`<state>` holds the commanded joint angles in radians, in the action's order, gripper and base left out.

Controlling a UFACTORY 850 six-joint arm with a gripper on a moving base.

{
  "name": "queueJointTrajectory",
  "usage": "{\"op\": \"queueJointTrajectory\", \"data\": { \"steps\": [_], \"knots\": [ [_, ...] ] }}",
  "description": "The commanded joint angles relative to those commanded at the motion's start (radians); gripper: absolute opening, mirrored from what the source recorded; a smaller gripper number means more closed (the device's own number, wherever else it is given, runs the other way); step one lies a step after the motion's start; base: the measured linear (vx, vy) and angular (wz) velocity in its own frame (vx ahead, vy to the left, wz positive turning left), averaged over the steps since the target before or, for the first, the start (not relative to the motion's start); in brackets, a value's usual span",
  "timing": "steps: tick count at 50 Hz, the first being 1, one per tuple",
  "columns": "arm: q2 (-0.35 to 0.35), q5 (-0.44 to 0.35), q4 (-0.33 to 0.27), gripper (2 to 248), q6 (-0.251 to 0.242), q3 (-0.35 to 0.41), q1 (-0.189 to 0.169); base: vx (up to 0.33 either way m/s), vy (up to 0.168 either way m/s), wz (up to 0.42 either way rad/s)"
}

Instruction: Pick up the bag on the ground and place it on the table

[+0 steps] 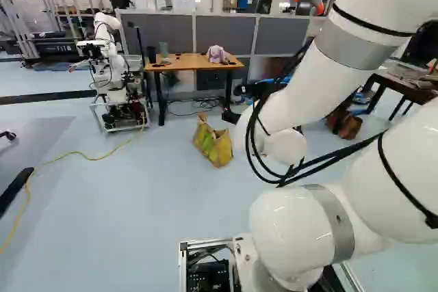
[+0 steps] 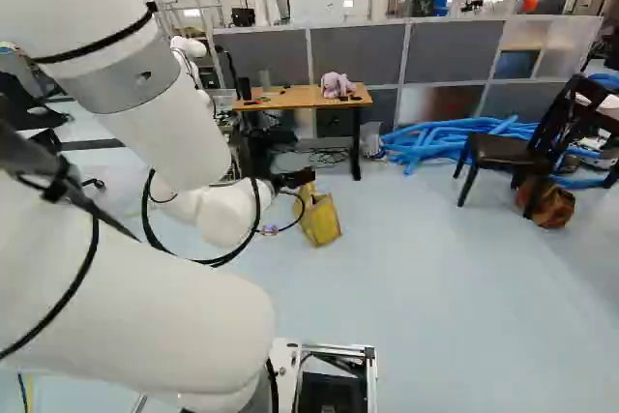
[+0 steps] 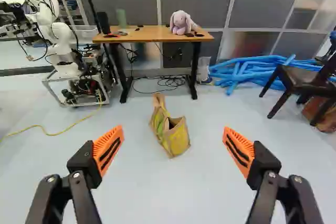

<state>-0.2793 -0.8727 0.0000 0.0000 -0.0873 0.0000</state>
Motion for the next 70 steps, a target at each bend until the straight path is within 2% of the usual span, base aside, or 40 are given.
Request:
{"op": "queueJointTrajectory", "data": {
  "steps": [33, 70],
  "knots": [
    [0.000, 0.000, 0.000, 247, 0.000, 0.000, 0.000, 0.085, -0.006, 0.001],
    [0.000, 0.000, 0.000, 247, 0.000, 0.000, 0.000, 0.161, -0.075, 0.003]
  ]
}}
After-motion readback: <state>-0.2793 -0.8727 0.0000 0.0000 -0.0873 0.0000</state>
